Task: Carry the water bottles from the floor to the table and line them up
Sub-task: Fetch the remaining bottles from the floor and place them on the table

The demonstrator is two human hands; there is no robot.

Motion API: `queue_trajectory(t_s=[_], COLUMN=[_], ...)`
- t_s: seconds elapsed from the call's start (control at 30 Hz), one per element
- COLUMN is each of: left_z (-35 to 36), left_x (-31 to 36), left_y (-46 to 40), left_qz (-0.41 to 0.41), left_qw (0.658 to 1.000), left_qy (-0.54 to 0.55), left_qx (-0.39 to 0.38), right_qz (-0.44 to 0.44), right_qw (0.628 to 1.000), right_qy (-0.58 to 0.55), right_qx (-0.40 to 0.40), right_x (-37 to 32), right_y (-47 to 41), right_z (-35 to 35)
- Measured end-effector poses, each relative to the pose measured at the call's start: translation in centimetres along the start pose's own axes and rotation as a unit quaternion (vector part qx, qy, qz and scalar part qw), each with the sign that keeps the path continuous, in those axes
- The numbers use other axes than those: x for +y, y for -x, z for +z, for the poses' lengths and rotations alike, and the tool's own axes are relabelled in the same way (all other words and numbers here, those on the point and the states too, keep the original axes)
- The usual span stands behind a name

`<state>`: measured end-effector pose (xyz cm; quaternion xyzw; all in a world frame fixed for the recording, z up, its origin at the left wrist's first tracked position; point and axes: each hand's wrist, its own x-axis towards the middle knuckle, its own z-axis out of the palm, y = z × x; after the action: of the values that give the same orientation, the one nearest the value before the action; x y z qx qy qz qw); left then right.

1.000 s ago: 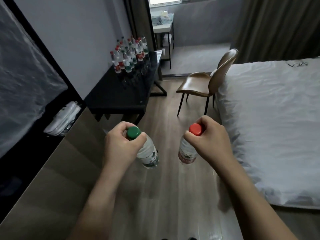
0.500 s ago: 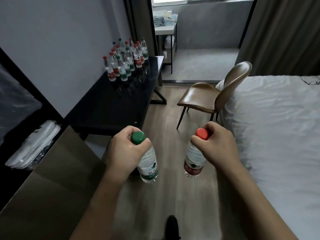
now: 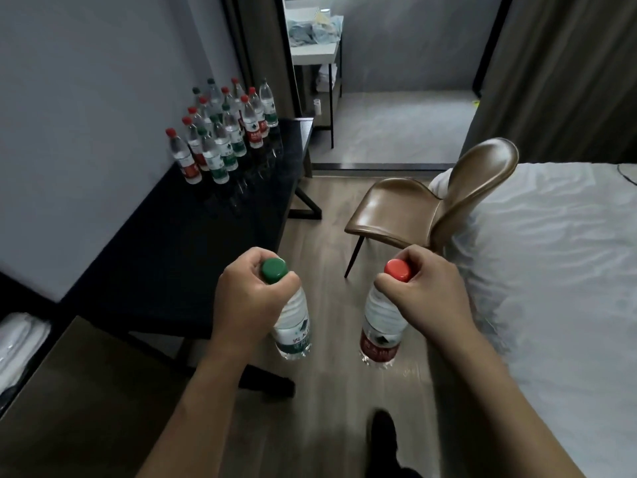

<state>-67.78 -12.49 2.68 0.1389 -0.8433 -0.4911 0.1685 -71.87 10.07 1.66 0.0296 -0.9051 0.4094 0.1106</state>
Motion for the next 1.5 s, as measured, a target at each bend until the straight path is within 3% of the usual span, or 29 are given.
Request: queue_trajectory(t_s=[0.17, 0.5, 0.63, 0.87, 1.13, 1.33, 1.5], left_z=[4.7, 10.0, 11.5, 13.4, 12.8, 13.1, 13.2], left_x=[1.1, 5.5, 4.4, 1.2, -0.3, -2.8, -4.6], left_y=[-7.1, -21.4, -26.3, -36.8, -52.6, -60.7, -66.2], left_qz=[0.000, 0.033, 0.001, -0.034, 0.006, -0.023, -0.072], left_qw=[1.000, 0.997, 0.998, 0.998, 0.998, 0.996, 0.991], left_qy=[-0.016, -0.015, -0.016, -0.038, -0.025, -0.020, -0.050], left_qx=[0.006, 0.071, 0.067, 0.036, 0.056, 0.087, 0.100], right_qz=[-0.024, -0.080, -0.068, -0.050, -0.065, -0.066, -0.098], right_qw=[0.999, 0.996, 0.997, 0.995, 0.995, 0.995, 0.984], right_qy=[-0.005, -0.035, -0.032, -0.006, -0.015, -0.002, 0.027], right_qx=[-0.039, -0.036, -0.028, -0.084, -0.067, -0.078, -0.149], right_x=[2.3, 1.7, 2.9, 2.8, -1.8, -2.6, -3.5], right_y=[-9.1, -27.4, -32.7, -42.6, -56.1, -63.5, -69.6], right_z=[2.4, 3.8, 6.1, 13.5, 20.0, 24.6, 30.3])
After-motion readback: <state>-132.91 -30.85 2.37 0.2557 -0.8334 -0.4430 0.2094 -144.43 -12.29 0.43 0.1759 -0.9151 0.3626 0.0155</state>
